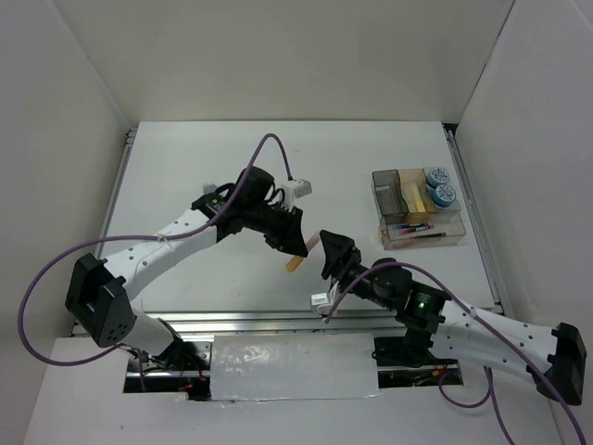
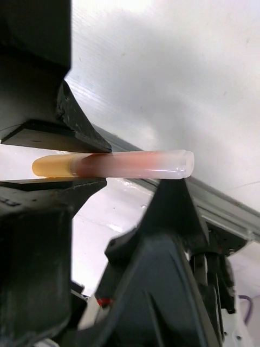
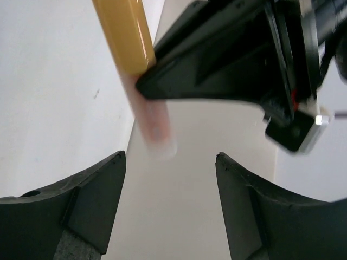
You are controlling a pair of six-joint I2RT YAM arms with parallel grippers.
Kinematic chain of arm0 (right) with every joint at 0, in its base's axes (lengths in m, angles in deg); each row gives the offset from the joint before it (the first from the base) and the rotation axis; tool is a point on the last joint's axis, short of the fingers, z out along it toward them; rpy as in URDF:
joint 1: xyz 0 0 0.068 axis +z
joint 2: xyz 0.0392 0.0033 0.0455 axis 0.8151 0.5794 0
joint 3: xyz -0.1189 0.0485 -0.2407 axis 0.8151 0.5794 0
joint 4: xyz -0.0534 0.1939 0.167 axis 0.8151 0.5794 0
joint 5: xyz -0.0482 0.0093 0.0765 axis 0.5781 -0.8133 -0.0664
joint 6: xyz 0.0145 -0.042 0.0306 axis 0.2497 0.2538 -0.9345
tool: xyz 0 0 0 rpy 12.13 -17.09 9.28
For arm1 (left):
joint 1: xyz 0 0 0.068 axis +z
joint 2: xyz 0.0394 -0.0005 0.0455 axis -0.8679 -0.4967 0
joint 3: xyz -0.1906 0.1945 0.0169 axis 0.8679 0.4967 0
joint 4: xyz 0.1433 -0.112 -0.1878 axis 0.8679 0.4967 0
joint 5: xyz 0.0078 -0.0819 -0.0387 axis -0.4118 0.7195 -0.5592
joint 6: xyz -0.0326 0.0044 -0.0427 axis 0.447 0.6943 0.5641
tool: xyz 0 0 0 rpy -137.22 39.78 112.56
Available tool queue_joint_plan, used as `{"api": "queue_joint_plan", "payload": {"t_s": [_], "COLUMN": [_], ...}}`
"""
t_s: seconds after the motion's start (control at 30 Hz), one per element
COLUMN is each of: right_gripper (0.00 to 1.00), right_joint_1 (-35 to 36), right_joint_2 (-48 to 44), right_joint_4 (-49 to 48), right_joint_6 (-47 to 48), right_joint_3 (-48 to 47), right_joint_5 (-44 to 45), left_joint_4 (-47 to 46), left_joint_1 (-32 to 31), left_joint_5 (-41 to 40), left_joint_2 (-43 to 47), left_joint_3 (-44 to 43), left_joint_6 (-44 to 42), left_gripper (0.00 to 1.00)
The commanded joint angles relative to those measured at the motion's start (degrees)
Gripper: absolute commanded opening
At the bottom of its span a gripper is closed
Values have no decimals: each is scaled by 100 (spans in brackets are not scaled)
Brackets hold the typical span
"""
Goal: Sort the stationery into containers
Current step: Place the pen in the storage box.
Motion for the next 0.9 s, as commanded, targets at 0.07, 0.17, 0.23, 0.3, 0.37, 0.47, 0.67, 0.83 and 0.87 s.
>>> {"api": "queue_joint_plan", "payload": {"t_s": [0.07,0.17,0.23,0.3,0.37,0.47,0.67,0.83,0.87], "right_gripper": [75,71,68,66,66,68,71,71,71], "right_joint_1": [-11,-352,-870,-1353,-2074,-3006,-3825,-3554,-3483], "right_joint_2": [-808,-607,-108,506,895,1528,2521,2707,2751], "right_joint_4": [1200,2053,2606,3106,3267,3180,2286,1906,1783], "right_joint_6": [-1680,-3824,-5567,-6610,-7903,-9669,-12060,-12793,-13012], "right_joint_3": [-847,-1751,-2350,-3335,-4115,-4699,-4929,-4824,-4771], "right_joint_5": [227,61,-237,-1088,-2008,-2890,-4500,-4695,-4678], "left_joint_4": [-612,-1306,-1537,-1897,-2187,-2828,-3472,-3498,-3507], "left_joint_1": [848,1201,1210,1167,1149,1149,1140,1140,1131], "left_joint_5": [393,481,473,534,726,938,1061,1009,983], "left_joint_2": [457,791,975,1107,1152,1222,1275,1301,1293], "left_joint_3": [-123,194,335,492,616,801,906,889,906], "left_joint_6": [394,729,809,914,1107,1406,1951,2039,2057], "left_gripper": [0,0,0,0,0,0,0,0,0]}}
